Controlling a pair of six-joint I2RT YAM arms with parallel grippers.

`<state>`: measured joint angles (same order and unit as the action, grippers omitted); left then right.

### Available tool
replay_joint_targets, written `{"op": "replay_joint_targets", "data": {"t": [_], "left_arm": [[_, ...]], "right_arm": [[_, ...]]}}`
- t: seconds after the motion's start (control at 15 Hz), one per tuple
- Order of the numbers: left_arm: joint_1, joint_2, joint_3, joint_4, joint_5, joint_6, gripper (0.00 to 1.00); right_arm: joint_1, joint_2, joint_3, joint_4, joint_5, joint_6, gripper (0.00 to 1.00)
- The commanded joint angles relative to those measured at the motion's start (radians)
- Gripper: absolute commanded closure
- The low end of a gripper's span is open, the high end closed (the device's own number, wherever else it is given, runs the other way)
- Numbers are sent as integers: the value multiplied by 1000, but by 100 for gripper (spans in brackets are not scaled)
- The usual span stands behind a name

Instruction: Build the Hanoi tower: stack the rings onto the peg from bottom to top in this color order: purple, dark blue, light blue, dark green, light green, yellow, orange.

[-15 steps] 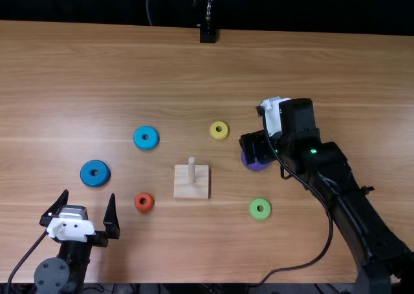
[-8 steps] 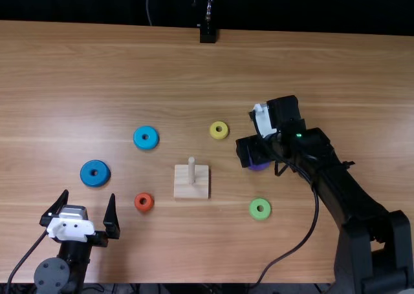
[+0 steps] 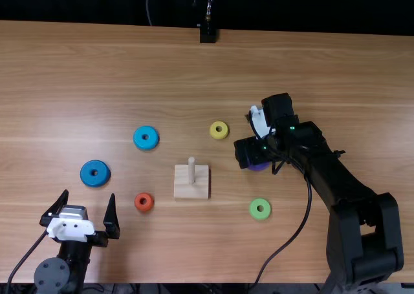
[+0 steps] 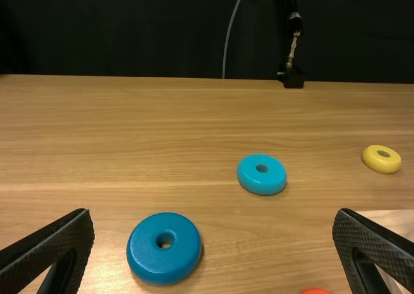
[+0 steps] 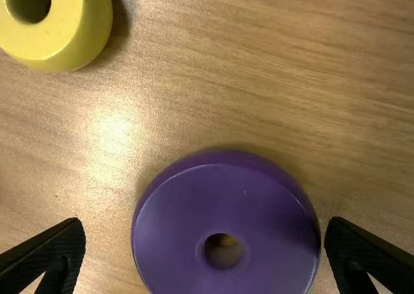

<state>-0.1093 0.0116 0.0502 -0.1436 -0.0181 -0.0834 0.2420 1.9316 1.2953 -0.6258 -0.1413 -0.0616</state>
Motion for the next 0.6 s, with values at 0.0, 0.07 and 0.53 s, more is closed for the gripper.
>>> {"op": "replay_joint_targets", "data": {"t": [0.0,0.07,0.53], "left_arm": [[10,-12,-44,-13,9,4,0],[10,-12,-44,-13,9,4,0],[10,-12,-44,-13,9,4,0]], "right_arm": [[-1,26,15,-3,-6,3,0],[-1,35,13,-10,-4,5,0],[5,92,18,-18,5,8,0]]}}
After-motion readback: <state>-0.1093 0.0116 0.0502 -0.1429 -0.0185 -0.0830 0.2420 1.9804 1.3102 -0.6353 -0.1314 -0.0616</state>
